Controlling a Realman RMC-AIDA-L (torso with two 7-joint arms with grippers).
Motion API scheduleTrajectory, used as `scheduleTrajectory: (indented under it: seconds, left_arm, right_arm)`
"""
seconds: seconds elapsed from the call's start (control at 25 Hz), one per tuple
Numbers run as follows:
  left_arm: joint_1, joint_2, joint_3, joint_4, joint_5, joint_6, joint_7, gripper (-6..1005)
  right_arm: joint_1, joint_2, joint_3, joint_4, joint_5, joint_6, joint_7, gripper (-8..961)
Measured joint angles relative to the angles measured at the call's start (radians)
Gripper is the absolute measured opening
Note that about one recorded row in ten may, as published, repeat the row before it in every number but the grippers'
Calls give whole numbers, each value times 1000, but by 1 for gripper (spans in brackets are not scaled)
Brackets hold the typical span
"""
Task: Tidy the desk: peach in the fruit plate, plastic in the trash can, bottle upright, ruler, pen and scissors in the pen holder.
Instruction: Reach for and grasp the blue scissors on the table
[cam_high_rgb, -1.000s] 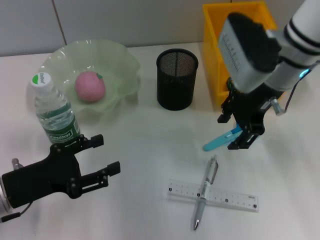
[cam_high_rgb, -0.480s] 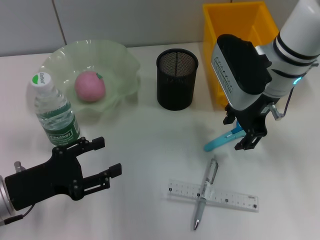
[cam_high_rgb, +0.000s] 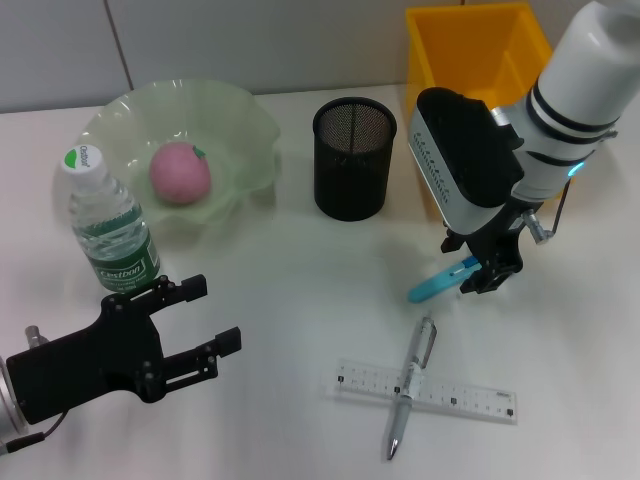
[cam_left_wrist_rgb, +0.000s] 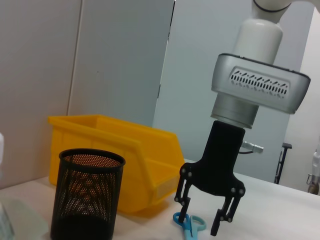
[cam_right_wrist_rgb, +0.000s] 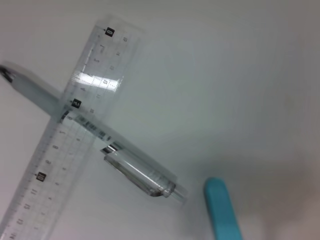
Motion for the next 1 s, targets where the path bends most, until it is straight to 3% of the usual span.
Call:
scheduleTrajectory:
  seconds: [1.0]
  left_arm:
    - [8, -1, 7, -1, -17, 4, 0, 783]
  right_arm:
    - [18, 6, -27, 77, -17, 93, -23, 520]
